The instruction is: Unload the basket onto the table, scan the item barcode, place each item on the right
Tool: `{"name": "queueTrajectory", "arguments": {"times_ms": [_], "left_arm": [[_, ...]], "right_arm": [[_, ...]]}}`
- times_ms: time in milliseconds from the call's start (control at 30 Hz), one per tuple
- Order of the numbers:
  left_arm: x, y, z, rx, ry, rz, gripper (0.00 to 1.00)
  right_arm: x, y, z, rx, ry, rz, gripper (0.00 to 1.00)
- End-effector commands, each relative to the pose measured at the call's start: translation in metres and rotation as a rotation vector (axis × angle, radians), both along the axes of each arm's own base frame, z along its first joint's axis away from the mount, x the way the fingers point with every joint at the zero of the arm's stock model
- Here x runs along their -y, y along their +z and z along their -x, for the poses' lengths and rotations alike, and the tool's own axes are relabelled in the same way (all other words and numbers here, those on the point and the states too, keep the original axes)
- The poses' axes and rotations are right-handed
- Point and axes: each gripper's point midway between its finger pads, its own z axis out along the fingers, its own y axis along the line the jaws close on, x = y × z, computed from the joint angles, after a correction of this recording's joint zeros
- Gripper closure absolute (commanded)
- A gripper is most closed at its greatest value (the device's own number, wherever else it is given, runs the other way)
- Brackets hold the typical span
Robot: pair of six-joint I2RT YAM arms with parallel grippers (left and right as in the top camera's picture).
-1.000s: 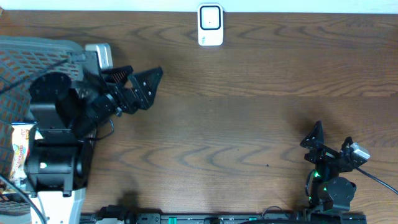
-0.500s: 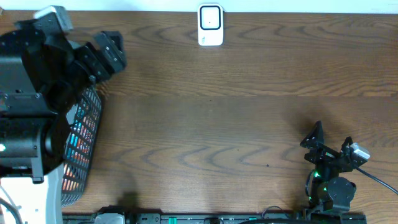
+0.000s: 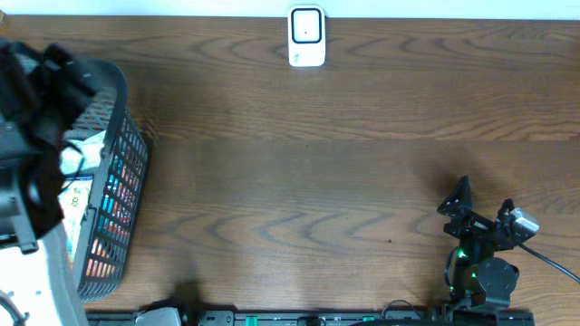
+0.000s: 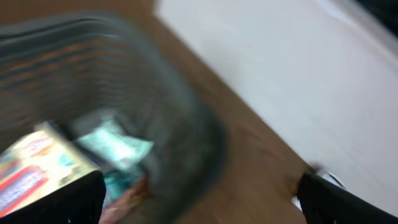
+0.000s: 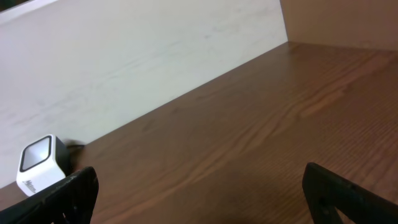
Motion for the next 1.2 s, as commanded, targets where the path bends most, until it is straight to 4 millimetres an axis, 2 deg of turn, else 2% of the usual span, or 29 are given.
{"name": "queueTrajectory", "arguments": {"times_ms": [0,133,267,400,633,733,867,1167], "left_arm": [[-0.042,-0.004,0.021,-0.020,0.178,0.020,0.02],[-0.068,-0.017,0.042,-0.061,0.306,0.065,0.02],[-0.082,-0.034,0.060,-0.102,0.425,0.145,0.02],[-0.085,-0.068,0.077,-0.199,0.556,0.272,0.02],[-0.099,-0.139,0.081,-0.414,0.637,0.363,0.02],[-0.102,-0.171,0.085,-0.500,0.675,0.406,0.02],[-0.098,-0.205,0.086,-0.574,0.672,0.443,0.02],[-0.085,-0.245,0.099,-0.634,0.747,0.529,0.02]], "right_arm": [[0.000,0.001,0.000,0.008,-0.005,-0.010,0.01],[0.000,0.001,0.000,0.007,-0.005,-0.010,0.01],[0.000,0.001,0.000,0.008,-0.005,-0.010,0.01],[0.000,0.001,0.000,0.008,-0.005,-0.010,0.01],[0.000,0.001,0.000,0.008,-0.005,-0.010,0.01],[0.000,0.001,0.000,0.008,-0.005,-0.010,0.01],[0.000,0.001,0.000,0.008,-0.005,-0.010,0.01],[0.000,0.001,0.000,0.008,-0.005,-0.010,0.01]]}}
